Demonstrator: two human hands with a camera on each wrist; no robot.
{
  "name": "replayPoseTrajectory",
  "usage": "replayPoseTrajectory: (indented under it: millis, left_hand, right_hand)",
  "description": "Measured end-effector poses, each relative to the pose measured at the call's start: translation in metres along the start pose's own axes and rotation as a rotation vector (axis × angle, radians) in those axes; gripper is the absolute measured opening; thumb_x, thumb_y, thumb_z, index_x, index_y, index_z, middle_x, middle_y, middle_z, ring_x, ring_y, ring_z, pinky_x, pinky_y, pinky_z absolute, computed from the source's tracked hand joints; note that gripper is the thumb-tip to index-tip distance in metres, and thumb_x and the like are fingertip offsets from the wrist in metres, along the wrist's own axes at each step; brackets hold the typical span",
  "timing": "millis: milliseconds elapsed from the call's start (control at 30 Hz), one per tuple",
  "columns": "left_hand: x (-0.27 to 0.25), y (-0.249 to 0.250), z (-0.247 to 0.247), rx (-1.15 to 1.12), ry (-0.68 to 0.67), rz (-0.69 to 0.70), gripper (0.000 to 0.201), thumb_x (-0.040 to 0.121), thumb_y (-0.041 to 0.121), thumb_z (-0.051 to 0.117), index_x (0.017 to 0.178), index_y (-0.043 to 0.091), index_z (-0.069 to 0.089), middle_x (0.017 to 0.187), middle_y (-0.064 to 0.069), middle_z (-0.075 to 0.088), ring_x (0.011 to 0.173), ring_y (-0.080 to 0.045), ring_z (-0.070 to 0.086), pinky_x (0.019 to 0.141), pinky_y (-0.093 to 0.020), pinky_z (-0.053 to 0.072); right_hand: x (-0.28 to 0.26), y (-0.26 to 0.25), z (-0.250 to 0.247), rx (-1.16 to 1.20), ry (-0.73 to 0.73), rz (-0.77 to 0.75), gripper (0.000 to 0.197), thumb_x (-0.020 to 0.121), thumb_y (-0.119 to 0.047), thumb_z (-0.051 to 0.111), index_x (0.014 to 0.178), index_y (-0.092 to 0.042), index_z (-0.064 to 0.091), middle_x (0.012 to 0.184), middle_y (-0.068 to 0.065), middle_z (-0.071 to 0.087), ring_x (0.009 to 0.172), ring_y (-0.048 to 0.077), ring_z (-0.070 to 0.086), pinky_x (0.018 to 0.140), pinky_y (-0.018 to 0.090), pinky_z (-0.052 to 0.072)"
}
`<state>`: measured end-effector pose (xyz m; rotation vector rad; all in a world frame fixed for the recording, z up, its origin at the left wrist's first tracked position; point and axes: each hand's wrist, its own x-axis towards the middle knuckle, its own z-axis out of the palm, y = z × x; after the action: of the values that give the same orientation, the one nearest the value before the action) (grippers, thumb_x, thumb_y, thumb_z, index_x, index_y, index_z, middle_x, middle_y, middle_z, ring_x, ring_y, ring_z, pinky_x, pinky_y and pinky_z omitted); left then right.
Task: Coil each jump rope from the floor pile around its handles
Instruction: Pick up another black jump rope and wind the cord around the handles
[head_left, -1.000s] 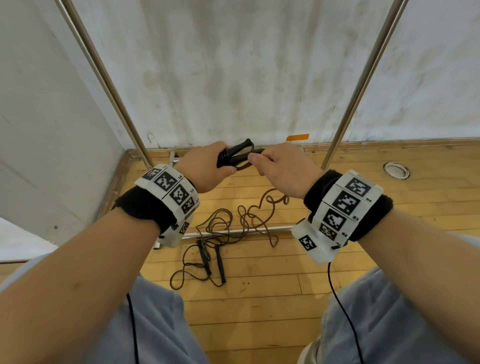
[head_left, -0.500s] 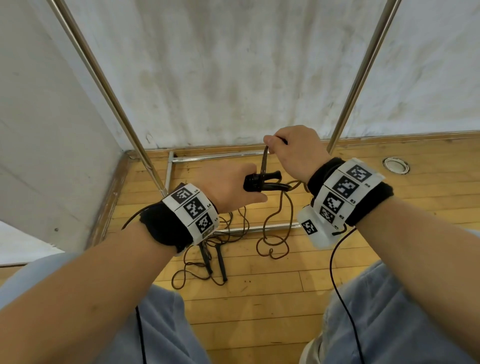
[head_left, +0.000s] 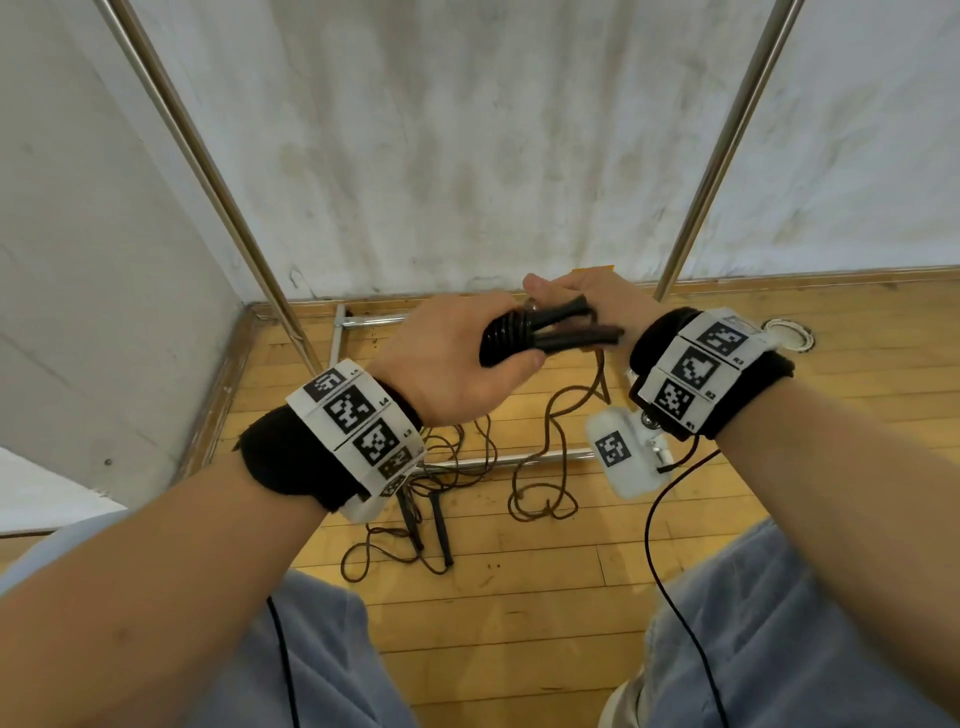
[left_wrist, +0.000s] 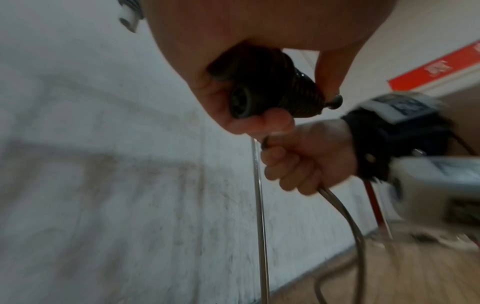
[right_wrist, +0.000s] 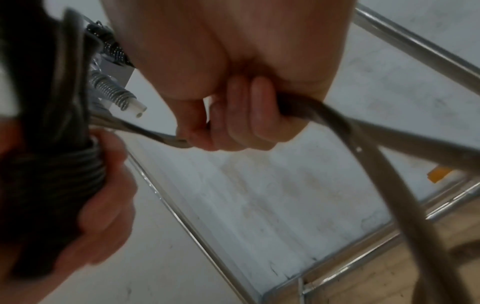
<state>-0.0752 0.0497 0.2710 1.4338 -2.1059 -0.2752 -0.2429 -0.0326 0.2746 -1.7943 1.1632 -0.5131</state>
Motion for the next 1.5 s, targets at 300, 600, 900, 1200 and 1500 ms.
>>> replayPoseTrajectory:
  millis: [300, 600, 900, 1200, 1500]
  left_hand:
    - [0.015, -0.012, -0.016, -0.447, 0.284, -0.353, 0.024, 0.086, 0.035, 0.060, 0.089, 0.011, 0.060, 0.066, -0.002, 0.064, 0.053, -0.017, 0.058, 0.054, -0.035, 0.049]
    - [0.021, -0.013, -0.013, -0.558, 0.272, -0.419, 0.012, 0.091, 0.024, 0.058, 0.097, 0.014, 0.061, 0.067, -0.004, 0.060, 0.049, -0.018, 0.053, 0.049, -0.029, 0.044]
    - [0.023, -0.001, -0.011, -0.561, 0.216, -0.348, 0.018, 0.086, 0.028, 0.060, 0.094, 0.013, 0.061, 0.073, -0.011, 0.064, 0.050, -0.018, 0.055, 0.053, -0.030, 0.045]
    - [0.020, -0.014, -0.020, -0.441, 0.271, -0.361, 0.011, 0.091, 0.027, 0.059, 0.100, 0.020, 0.059, 0.073, 0.002, 0.062, 0.060, -0.016, 0.060, 0.061, -0.031, 0.049]
    - [0.023, -0.046, -0.026, -0.220, 0.388, -0.430, 0.026, 0.090, 0.039, 0.055, 0.110, 0.022, 0.054, 0.093, 0.001, 0.066, 0.082, -0.019, 0.064, 0.073, -0.037, 0.053]
  right_hand:
    - [-0.003, -0.005, 0.039, 0.159, 0.055, -0.125, 0.028, 0.100, -0.034, 0.037, 0.087, -0.018, 0.057, 0.053, -0.013, 0.038, 0.041, 0.002, 0.033, 0.042, 0.017, 0.029]
    - [-0.007, -0.006, 0.047, -0.457, 0.142, -0.237, 0.031, 0.098, -0.031, 0.043, 0.081, -0.013, 0.062, 0.069, -0.001, 0.056, 0.066, 0.015, 0.052, 0.062, 0.028, 0.035]
    - [-0.003, 0.001, 0.049, -0.094, 0.021, -0.095, 0.016, 0.084, -0.031, 0.065, 0.078, -0.018, 0.058, 0.080, 0.000, 0.060, 0.071, 0.013, 0.055, 0.066, 0.032, 0.046]
    - [0.000, 0.000, 0.048, -0.006, 0.000, -0.142, 0.032, 0.100, -0.035, 0.036, 0.079, -0.023, 0.058, 0.054, -0.008, 0.051, 0.056, 0.008, 0.051, 0.060, 0.022, 0.045]
    - [-0.014, -0.004, 0.049, -0.143, 0.076, -0.230, 0.041, 0.100, -0.034, 0.035, 0.062, -0.021, 0.039, 0.057, -0.008, 0.036, 0.052, 0.009, 0.034, 0.055, 0.025, 0.030]
